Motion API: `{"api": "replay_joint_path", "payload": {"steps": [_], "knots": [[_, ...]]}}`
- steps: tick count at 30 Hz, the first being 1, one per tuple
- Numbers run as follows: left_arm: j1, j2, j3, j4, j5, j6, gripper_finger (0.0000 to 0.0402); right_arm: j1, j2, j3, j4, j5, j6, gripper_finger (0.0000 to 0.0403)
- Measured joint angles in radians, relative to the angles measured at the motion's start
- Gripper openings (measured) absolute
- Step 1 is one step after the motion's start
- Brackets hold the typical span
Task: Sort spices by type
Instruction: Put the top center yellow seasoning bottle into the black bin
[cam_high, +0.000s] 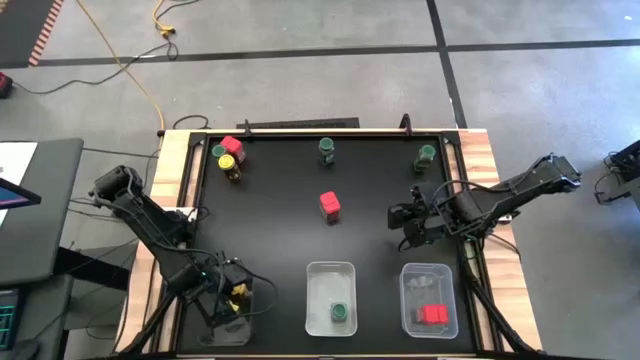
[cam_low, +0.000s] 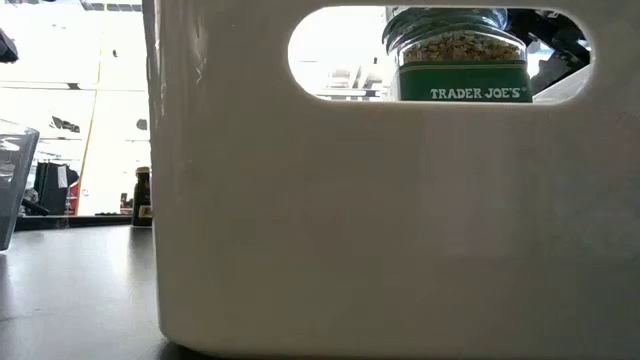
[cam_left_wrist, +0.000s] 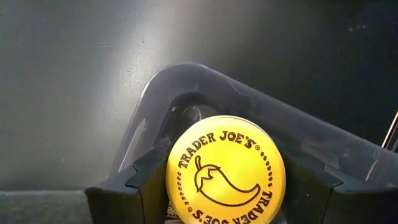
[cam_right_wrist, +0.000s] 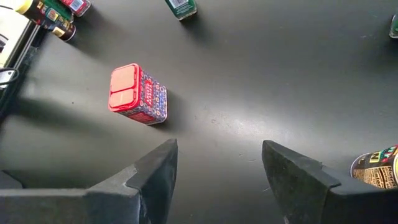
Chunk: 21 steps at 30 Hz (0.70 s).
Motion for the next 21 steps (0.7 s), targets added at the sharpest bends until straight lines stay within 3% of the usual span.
{"api": "replay_joint_path", "payload": {"steps": [21], "knots": [[0.003,0.007,-0.006,-0.004,0.001,0.028,0.0242,0.000,0.000,0.000,0.000,0.000,-0.008,0.0260]]}}
